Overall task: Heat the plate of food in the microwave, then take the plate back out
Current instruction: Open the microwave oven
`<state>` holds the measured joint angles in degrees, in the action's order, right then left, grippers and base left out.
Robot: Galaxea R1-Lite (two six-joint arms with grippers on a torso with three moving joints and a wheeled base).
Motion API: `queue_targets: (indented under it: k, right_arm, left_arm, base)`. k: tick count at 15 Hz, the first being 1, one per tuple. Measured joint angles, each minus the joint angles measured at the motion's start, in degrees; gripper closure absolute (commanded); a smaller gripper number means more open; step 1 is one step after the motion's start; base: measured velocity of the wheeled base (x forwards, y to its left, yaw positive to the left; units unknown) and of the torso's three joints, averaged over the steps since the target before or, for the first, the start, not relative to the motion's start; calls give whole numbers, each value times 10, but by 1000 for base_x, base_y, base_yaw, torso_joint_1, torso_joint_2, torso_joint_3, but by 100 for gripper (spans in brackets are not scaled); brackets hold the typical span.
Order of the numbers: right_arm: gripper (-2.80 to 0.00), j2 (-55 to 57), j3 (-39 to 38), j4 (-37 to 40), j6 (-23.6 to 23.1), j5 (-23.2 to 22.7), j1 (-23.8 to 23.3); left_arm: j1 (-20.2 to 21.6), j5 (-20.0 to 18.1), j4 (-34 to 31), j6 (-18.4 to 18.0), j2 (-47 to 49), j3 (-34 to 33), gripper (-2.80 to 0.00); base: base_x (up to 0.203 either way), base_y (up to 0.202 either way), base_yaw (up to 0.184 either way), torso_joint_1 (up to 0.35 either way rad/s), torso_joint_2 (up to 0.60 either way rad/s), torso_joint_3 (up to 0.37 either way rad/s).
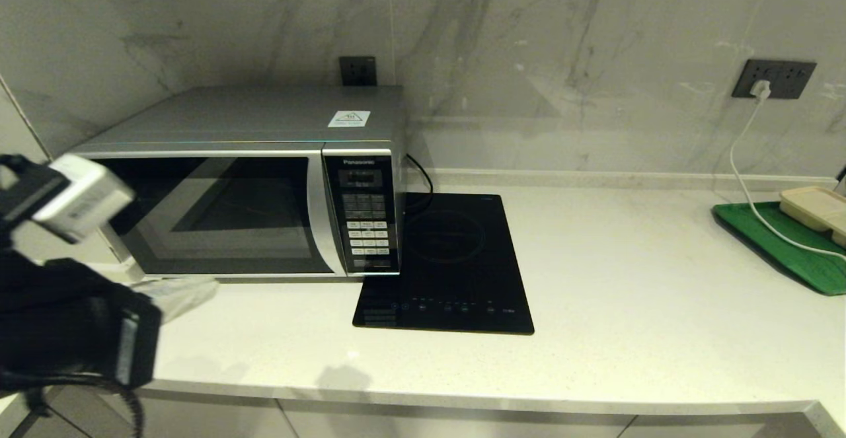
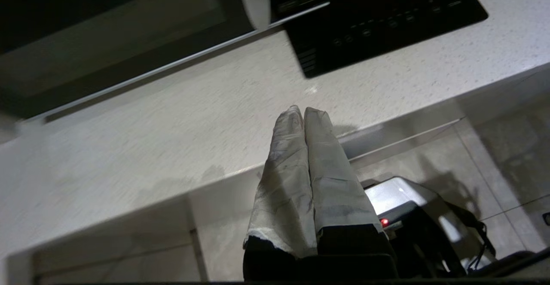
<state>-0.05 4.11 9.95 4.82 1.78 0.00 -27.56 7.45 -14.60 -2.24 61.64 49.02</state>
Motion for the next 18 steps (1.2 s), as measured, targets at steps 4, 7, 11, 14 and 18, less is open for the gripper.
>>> queue_targets:
  k: [4,7,11,14,18]
  right_arm:
    - [0,0,0,0,0,0,0]
    - [0,0,0,0,0,0,0]
    - [0,0,0,-1,0,0,0]
    - [0,0,0,0,0,0,0]
    - [0,0,0,0,0,0,0]
  left_arm:
    - [16,53,-212,5,-142,71,0]
    - [93,71,-274,-1,-212,93,0]
    - [197,53,-281,-26,-319,71,0]
    - [236,41,-282,-44,-411,9,0]
    - [282,6,-280,-54,-498,-73,0]
  base:
    - [0,0,0,0,0,0]
    - [0,0,0,0,0,0]
    - [0,0,0,0,0,0]
    - [0,0,0,0,0,0]
    - [0,0,0,0,0,0]
